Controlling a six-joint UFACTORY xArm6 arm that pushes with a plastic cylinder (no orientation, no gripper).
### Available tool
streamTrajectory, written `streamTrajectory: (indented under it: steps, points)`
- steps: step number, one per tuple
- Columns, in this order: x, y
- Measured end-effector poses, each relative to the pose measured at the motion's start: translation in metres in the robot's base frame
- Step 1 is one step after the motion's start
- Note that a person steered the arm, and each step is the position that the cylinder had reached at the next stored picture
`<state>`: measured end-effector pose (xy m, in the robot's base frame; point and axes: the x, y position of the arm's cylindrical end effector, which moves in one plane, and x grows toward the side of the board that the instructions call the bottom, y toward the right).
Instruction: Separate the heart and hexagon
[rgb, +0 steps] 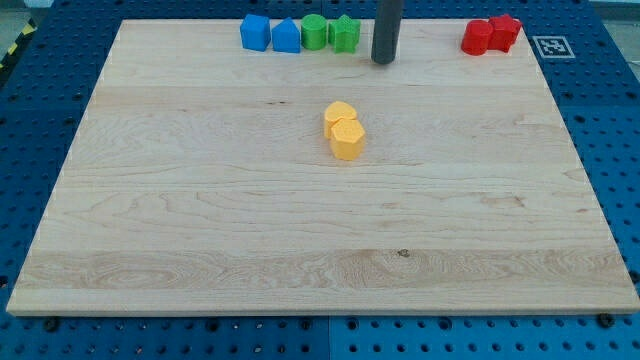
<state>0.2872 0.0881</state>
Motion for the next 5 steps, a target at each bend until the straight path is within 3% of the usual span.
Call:
streamTrajectory:
  steps: [2,5]
  points:
    - [0.092,0.010]
    - [0.112,-0.018]
